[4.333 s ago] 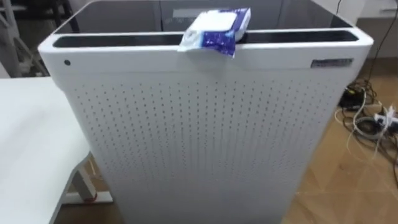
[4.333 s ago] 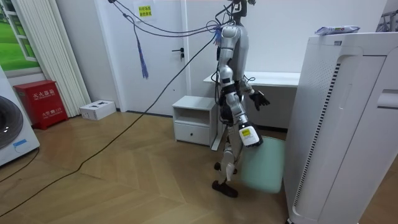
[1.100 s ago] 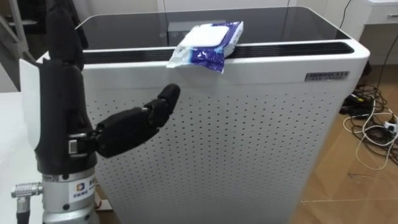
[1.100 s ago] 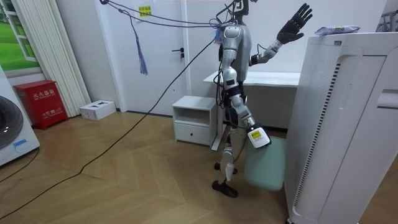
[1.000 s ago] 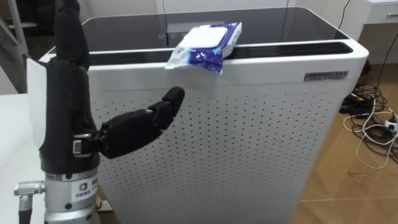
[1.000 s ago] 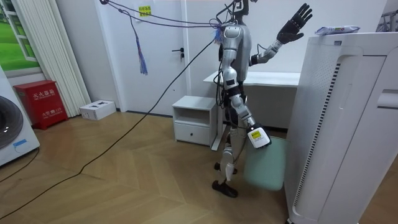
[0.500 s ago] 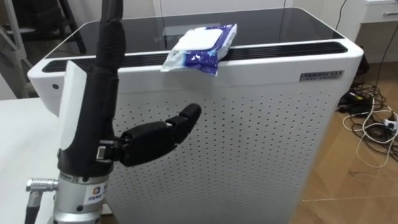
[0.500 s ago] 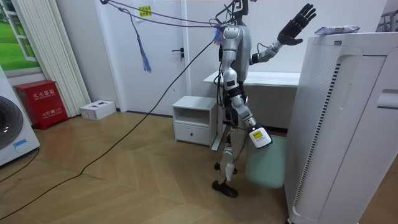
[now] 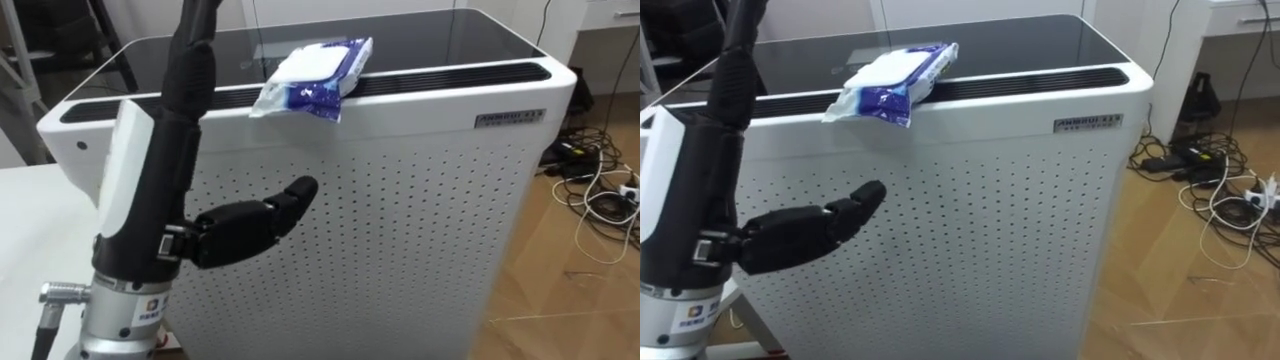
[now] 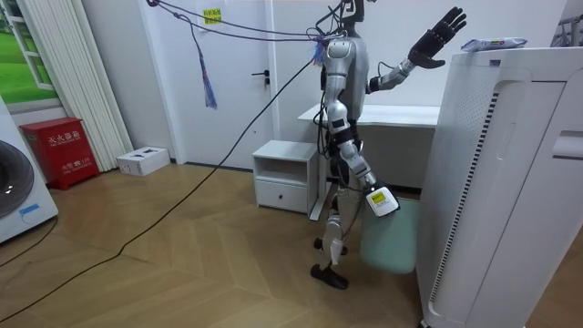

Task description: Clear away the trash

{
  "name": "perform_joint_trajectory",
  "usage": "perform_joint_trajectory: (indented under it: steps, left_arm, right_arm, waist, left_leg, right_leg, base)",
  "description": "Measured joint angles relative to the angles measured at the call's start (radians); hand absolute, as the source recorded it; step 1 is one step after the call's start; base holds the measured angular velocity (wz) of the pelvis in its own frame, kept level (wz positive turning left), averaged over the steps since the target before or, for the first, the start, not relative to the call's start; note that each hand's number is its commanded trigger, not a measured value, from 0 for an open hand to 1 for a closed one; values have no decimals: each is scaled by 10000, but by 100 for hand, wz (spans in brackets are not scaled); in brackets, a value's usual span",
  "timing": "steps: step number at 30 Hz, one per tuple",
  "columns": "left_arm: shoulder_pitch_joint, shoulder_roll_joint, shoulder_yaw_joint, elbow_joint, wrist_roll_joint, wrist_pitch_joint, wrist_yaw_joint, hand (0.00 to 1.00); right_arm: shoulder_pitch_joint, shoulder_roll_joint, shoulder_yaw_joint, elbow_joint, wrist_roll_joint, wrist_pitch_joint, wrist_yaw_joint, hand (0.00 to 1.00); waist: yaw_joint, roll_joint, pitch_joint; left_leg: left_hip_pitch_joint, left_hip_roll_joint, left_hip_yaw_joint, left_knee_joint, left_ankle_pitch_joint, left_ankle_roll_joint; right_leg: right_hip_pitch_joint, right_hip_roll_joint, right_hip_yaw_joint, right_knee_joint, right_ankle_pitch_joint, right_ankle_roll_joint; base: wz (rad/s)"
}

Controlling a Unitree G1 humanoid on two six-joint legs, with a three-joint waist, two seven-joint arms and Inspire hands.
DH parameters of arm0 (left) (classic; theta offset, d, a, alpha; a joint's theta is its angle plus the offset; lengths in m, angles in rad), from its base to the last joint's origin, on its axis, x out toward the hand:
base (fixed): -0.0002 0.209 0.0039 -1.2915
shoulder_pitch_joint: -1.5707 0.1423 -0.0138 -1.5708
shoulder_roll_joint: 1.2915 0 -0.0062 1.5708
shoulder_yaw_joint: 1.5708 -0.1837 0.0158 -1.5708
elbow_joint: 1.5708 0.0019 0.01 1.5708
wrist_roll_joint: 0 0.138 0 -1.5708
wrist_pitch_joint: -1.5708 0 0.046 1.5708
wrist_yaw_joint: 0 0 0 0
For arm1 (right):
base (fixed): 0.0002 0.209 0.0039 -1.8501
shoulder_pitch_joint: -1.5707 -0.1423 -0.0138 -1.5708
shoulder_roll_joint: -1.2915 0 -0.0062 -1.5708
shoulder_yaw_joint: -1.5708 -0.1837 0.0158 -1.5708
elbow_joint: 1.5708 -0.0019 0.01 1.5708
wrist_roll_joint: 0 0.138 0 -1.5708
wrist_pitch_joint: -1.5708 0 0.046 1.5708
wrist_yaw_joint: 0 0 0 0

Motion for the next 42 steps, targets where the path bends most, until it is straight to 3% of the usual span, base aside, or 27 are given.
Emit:
perform_joint_trajectory:
  steps: [8,11,16,20,28,35,38,42]
  left_arm:
    - [-310,88,1,142,8,67,15,0]
    - [-348,130,13,374,214,305,15,0]
    - [-803,683,14,379,702,513,4,0]
    - [-1263,762,21,492,1071,586,7,0]
    - [-1951,1017,6,520,1064,633,-23,0]
    - [-1960,1103,-15,751,1066,862,-265,0]
    - [-1960,1201,-19,910,1060,1174,-418,0]
    - [-1960,1528,-10,910,1062,1384,-761,0]
  right_arm:
    - [0,-31,-239,1,-68,2,-25,100]
    - [-1,-157,-281,1,-88,14,-22,100]
    - [-1,-184,-278,-1,-87,29,8,100]
    - [-1,-181,-273,-3,-81,29,7,100]
    - [-1,-189,-259,-12,-73,30,67,100]
    - [-2,-260,-260,-14,12,50,69,100]
    - [-3,-372,-260,-19,49,274,68,100]
    - [-77,-412,-290,-25,-11,490,68,100]
  waist:
    - [-27,72,12]
    - [-15,182,25]
    - [-14,195,34]
    - [-5,195,34]
    - [-48,295,-45]
    - [-73,470,-54]
    - [-47,552,-33]
    - [-33,674,-88]
  left_leg:
    - [155,2,94,-81,1,2]
    - [156,-18,128,-130,19,33]
    - [138,-39,121,-323,146,27]
    - [135,-31,128,-355,154,24]
    - [146,-5,372,-376,154,24]
    - [165,4,464,-375,154,25]
    - [151,3,472,-373,155,27]
    - [138,11,492,-370,155,26]
  right_leg:
    - [55,22,183,23,2,2]
    - [37,14,234,28,13,21]
    - [-79,-4,233,20,16,23]
    - [-87,-1,230,13,16,23]
    - [-90,1,263,6,24,31]
    - [-57,-3,246,9,53,40]
    - [-63,-6,250,18,57,43]
    - [-99,11,351,19,54,39]
  base:
    - [-4]
    - [-5]
    - [0]
    - [0]
    - [-2]
    - [0]
    - [0]
    - [-1]
